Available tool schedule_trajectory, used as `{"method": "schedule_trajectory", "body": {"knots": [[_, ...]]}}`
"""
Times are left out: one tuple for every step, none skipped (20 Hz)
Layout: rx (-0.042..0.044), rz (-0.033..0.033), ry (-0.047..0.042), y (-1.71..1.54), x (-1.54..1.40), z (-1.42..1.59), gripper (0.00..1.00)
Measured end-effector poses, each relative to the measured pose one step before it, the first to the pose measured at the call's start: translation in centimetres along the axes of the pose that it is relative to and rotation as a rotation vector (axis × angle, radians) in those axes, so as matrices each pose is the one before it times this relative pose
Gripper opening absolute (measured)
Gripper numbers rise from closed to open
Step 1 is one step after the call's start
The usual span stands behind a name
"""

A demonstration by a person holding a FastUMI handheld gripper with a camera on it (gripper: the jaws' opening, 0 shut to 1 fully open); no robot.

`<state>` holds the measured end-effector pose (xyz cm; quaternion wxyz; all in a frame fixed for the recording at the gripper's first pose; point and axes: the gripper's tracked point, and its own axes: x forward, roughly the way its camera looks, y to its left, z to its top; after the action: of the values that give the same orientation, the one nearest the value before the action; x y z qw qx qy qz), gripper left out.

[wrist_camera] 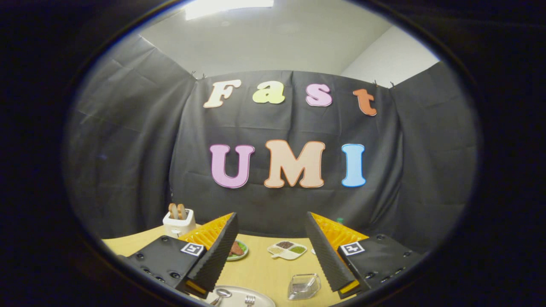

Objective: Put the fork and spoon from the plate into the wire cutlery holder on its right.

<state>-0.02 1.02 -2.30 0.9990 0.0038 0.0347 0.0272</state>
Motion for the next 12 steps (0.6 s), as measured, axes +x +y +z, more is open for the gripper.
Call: {"method": "schedule_trajectory", "body": {"knots": [[-0.00107, 0.00292, 0.00857, -0.012, 0.036, -0.349, 0.99], [-0.00018, 0.0039, 0.01024, 0.107, 0.044, -0.275, 0.99], [0.001, 0.00528, 0.01165, 0.154, -0.01, -0.278, 0.99], [0.00086, 0.01017, 0.01322, 0.321, -0.036, -0.425, 0.99], [-0.00044, 0.00817, 0.01506, 0.26, 0.061, -0.497, 0.99], [0.00183, 0.00896, 0.01438, 0.212, -0.037, -0.399, 0.99], [0.00246, 0.00967, 0.0145, 0.287, -0.024, -0.464, 0.99], [0.00127, 0.00705, 0.01125, 0.242, -0.11, -0.388, 0.99], [0.00085, 0.00644, 0.01245, 0.194, -0.018, -0.542, 0.99], [0.00107, 0.00621, 0.01311, 0.222, -0.009, -0.504, 0.99], [0.00173, 0.00421, 0.01288, 0.124, 0.028, -0.707, 0.99], [0.00383, 0.00297, 0.01429, 0.122, -0.014, -0.48, 0.99]]}}
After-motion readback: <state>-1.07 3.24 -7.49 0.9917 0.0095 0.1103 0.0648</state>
